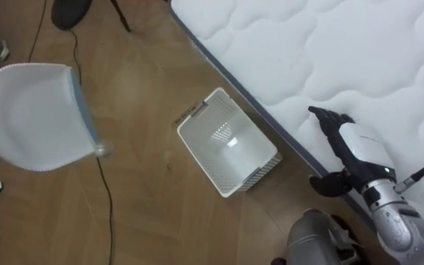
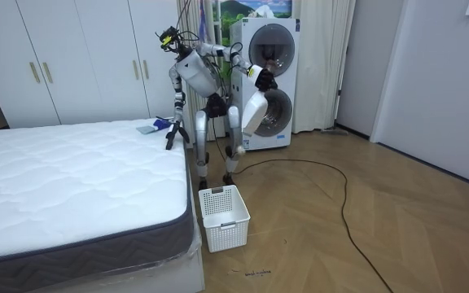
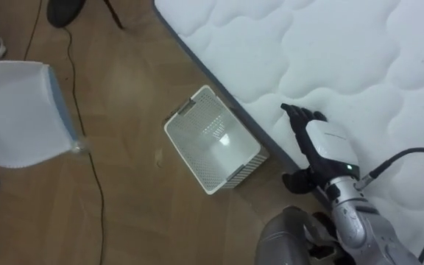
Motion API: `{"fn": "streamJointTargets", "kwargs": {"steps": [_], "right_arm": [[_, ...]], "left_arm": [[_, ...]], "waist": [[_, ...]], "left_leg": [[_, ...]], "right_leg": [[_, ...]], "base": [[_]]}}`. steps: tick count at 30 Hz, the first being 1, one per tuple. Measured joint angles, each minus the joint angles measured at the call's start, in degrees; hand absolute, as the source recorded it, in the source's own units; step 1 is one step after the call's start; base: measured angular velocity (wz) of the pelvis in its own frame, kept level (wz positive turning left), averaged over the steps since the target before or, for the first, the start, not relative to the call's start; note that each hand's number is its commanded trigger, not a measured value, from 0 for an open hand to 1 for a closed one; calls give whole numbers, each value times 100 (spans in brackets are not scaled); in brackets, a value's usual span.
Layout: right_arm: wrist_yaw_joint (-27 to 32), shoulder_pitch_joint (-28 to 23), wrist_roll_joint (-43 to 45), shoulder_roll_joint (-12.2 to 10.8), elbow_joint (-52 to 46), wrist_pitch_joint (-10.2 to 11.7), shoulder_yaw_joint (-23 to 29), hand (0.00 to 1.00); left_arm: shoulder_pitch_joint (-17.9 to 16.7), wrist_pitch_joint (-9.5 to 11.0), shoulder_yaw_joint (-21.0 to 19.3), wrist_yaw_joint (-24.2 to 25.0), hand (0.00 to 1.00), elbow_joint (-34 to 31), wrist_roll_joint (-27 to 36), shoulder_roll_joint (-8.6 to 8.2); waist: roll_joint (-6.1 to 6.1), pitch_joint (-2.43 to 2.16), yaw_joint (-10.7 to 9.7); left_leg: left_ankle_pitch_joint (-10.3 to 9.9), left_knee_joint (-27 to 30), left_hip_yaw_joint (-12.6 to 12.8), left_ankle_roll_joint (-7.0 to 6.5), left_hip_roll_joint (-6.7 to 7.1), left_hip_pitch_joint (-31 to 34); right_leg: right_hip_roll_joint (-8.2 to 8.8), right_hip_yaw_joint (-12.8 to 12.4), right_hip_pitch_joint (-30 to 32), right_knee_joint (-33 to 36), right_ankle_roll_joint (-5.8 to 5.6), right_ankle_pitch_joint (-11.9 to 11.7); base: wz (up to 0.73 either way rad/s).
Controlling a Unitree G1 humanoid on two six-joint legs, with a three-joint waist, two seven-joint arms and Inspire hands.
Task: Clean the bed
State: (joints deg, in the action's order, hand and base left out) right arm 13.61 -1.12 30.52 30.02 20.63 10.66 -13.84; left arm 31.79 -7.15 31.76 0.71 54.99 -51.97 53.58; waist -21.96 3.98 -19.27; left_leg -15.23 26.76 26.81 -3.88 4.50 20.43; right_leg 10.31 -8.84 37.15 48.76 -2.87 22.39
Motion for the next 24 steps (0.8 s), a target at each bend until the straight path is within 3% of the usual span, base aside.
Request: {"fn": "streamJointTargets", "kwargs": {"steps": [10,17,24], "right_arm": [[-50,84,-101,-1,163,176,5,0],[-116,136,-101,-7,207,210,-1,0],[-129,209,-237,-15,186,239,-130,0]], "left_arm": [[57,3,12,-36,100,-100,-462,3],[173,6,108,-17,100,-284,-660,7],[210,21,453,-72,100,-167,-316,181]], "waist": [[2,0,-87],[48,38,-107],[67,26,-134]], "left_leg": [[0,-1,17,0,7,-15],[0,-4,62,0,1,-33],[-7,11,97,-2,-107,87]], "right_leg": [[15,10,-2,34,0,0],[8,5,2,60,3,1],[-112,-16,94,-32,41,-41]], "base": [[0],[0],[-3]]}}
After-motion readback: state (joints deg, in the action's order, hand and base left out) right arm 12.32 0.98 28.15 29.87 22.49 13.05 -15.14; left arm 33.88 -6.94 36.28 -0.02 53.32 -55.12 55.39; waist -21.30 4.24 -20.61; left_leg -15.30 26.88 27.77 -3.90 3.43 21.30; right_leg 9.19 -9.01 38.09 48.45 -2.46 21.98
